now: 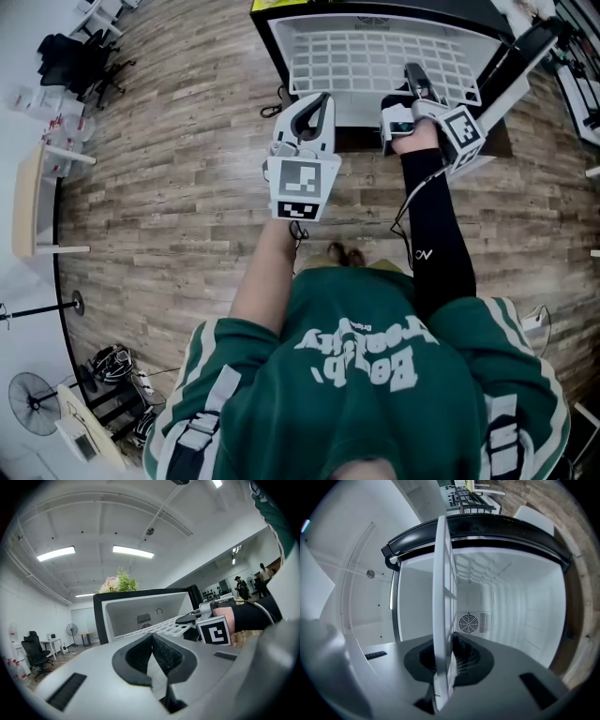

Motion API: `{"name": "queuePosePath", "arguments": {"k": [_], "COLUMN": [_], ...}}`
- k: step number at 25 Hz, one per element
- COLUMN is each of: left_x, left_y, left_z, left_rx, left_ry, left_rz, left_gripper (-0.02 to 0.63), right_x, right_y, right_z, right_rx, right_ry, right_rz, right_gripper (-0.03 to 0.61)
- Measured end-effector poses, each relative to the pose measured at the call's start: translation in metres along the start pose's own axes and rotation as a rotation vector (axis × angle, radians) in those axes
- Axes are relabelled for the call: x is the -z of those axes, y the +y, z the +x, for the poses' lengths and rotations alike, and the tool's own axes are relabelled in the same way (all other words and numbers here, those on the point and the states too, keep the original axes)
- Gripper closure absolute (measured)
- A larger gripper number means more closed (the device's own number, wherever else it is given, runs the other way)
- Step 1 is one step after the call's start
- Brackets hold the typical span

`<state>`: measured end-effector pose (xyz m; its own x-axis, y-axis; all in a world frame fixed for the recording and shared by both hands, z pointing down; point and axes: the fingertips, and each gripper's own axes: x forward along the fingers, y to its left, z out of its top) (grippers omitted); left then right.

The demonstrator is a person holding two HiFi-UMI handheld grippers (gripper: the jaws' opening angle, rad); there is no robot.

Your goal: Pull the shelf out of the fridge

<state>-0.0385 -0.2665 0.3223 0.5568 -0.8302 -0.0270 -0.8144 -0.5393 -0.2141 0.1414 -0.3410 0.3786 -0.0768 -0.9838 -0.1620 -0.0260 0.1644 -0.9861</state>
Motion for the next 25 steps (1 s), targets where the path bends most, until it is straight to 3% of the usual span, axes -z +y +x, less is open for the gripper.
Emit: {"name": "queuePosePath", "arguments": {"k": [25], "left_x": [-0.003], "left_y": [-0.012], "left_z": [-0.011], "left_rx": [-0.039], "left_ry": [0.009], "left_rz": [0.036], "left_gripper": [0.597], "right_x": [-0.002], "right_y": [0.000], "right_z": [-0.006], "right_rx": [-0.004], "right_ry": [0.037], "right_rz": [0.018], "right_gripper": [0.537]}}
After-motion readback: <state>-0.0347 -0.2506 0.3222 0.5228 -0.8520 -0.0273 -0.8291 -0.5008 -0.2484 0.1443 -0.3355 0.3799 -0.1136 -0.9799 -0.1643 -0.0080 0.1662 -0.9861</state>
